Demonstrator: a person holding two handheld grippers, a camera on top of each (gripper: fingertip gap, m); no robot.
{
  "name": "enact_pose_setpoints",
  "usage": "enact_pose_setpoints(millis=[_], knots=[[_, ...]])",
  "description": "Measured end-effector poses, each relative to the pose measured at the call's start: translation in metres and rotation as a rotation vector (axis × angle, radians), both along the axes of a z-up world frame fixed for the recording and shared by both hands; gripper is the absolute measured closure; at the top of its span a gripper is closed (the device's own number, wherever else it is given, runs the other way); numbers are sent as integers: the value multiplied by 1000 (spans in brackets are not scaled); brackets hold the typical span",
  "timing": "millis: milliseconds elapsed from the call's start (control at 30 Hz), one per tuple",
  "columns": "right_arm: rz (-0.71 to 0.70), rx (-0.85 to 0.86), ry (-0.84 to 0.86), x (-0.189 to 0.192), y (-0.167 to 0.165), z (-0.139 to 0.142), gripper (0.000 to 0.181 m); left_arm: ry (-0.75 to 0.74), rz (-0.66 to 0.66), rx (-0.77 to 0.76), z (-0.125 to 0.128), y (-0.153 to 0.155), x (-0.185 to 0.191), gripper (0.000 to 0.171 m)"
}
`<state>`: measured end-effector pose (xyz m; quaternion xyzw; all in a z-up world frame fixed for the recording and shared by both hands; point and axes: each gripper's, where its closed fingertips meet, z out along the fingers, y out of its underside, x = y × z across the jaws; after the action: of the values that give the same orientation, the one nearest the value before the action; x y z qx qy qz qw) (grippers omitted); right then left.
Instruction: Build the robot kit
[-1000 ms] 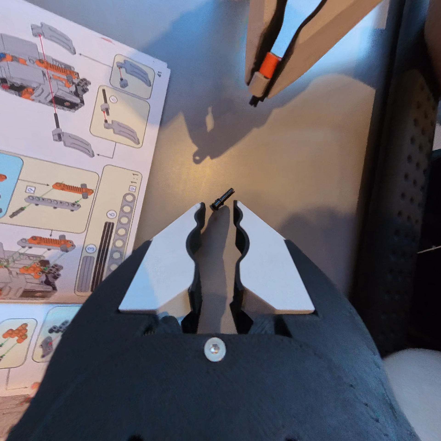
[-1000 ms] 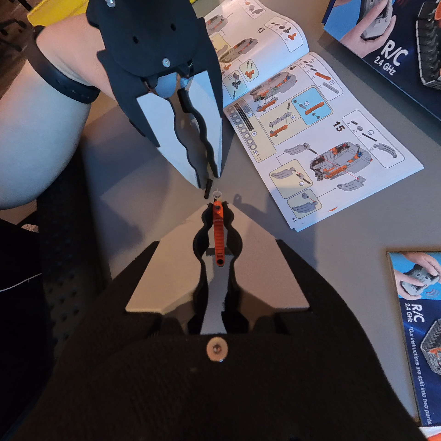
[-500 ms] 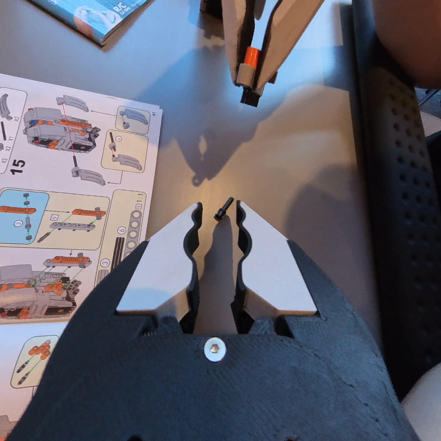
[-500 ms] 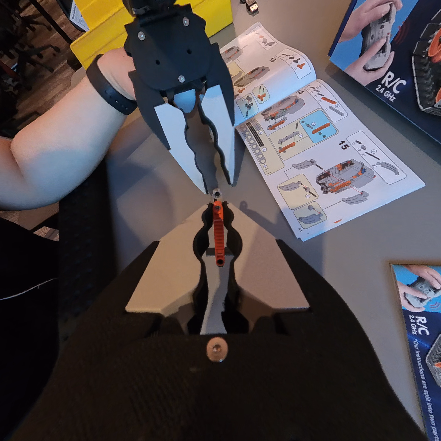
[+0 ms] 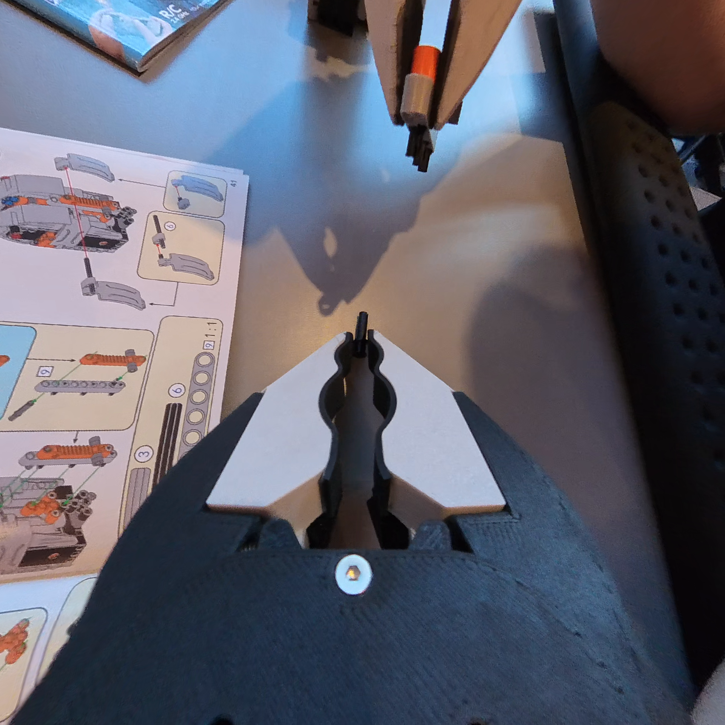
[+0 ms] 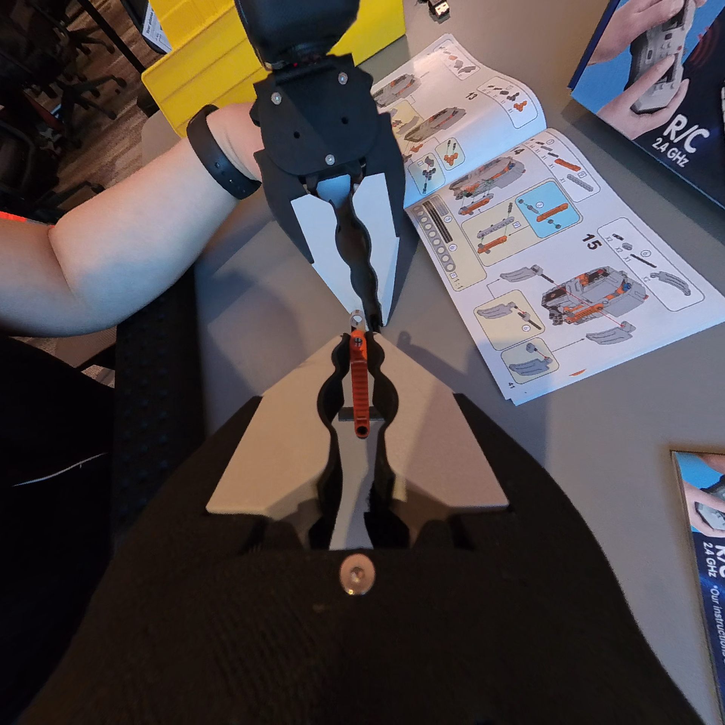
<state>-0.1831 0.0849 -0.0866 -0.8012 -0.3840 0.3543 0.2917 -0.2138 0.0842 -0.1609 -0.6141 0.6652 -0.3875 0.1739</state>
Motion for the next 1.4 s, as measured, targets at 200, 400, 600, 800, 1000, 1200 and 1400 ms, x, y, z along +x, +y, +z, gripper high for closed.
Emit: enact_pose_setpoints(millis=[200, 400, 600, 800, 1000, 1200, 1400], knots=[[6, -2, 5, 0, -1, 0, 176, 8, 0, -14, 0, 0, 0, 168], [8, -1, 14, 0, -1, 1, 176, -5, 34, 66, 0, -2, 0, 165], [3, 19, 26, 2, -1, 8, 176, -65, 70, 310, -2, -4, -2, 162], [13, 31, 15, -1, -3, 9, 176, -52, 104, 257, -2, 1, -1, 168], [-7, 37, 15, 4, 1, 9, 176, 119, 229, 62, -1, 7, -12, 168], [-5, 68, 8, 5, -3, 17, 176, 677, 148, 77, 8, 3, -64, 168], [22, 62, -4, 0, -7, 13, 176, 1081, 51, 186, 30, 13, -104, 168]])
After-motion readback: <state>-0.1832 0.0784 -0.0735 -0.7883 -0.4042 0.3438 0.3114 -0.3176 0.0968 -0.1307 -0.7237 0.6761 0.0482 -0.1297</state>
